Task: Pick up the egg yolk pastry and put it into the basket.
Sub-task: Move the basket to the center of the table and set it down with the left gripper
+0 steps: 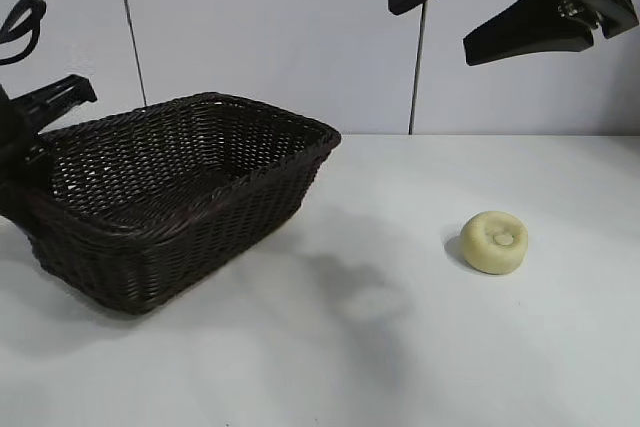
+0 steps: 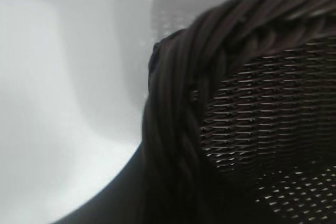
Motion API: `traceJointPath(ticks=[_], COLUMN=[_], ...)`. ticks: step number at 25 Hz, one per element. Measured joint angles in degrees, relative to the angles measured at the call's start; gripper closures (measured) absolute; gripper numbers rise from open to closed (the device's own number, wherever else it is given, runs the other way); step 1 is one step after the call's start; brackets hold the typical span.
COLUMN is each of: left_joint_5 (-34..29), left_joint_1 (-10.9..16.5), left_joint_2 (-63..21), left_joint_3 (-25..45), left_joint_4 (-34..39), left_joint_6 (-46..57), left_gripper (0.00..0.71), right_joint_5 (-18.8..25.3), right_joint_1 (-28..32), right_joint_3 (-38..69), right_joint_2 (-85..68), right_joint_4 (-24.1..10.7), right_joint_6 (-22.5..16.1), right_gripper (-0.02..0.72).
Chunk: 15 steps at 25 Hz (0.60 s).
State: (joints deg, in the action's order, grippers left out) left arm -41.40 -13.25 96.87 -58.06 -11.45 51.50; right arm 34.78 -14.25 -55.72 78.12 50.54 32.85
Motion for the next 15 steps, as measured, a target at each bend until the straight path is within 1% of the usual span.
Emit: traceJointPath(ticks=[2, 4, 10, 15], left_joint_5=[-1.7, -3.7, -9.1, -15.1], left_joint_1=[1.6, 2.3, 2.3, 2.3], left_joint_2=[0.0, 0.0, 0.6, 5.8], left_joint_3=[-1.0, -2.4, -9.8, -16.9], left_joint_4=[-2.9, -4.4, -4.8, -5.2], left_joint_6=[-9.3, -16.3, -30.4, -40.4], left_gripper=[0.611, 0.611, 0.613, 0.612], right_joint_5=[0.1, 0.1, 0.6, 0.9], right_joint_1=[0.0, 0.0, 0.0, 0.0], right_joint_3=[0.0, 0.0, 0.0, 0.0], right_joint_2=[0.0, 0.0, 0.0, 0.0], right_joint_4=[0.0, 0.0, 0.0, 0.0], right_joint_6=[0.0, 0.0, 0.0, 0.0], right_gripper=[0.136, 0.136, 0.136, 0.136])
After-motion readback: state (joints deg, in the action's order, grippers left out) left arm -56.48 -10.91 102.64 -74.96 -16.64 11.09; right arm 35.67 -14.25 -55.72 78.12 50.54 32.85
